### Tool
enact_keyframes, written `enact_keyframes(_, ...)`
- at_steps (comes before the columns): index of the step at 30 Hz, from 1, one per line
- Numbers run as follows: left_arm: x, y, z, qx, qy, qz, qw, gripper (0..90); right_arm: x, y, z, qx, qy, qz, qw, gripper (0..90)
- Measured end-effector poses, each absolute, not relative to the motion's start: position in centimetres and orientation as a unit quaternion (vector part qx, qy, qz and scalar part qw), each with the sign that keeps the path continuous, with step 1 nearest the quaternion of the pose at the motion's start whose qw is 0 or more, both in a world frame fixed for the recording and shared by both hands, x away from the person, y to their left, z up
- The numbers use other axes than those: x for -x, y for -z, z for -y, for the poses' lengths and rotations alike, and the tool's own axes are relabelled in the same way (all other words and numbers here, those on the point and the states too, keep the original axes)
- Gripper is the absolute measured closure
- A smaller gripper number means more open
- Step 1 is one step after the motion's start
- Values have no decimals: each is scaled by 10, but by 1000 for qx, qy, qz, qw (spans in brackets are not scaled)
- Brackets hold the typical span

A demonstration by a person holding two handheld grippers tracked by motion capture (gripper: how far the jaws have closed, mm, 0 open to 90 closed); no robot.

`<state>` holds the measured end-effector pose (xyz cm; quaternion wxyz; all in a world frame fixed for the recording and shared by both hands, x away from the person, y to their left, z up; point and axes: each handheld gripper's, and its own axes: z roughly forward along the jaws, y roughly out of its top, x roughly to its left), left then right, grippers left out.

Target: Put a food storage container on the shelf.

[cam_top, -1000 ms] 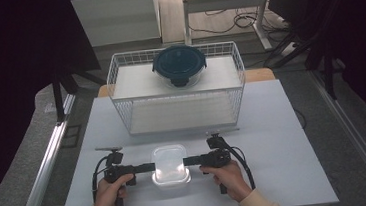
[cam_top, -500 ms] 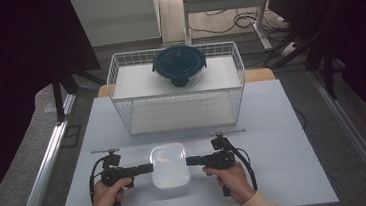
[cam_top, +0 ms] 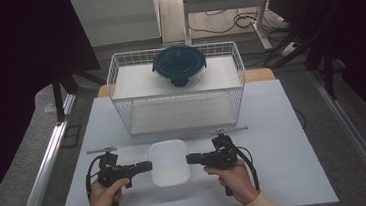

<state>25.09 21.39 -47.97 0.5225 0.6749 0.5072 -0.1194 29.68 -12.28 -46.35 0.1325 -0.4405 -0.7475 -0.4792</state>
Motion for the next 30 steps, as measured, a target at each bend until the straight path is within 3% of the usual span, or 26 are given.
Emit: enact_keyframes(30,-251,424,-208,-694,57,-456,554,803,-290,408,128,383,522,760,58,796)
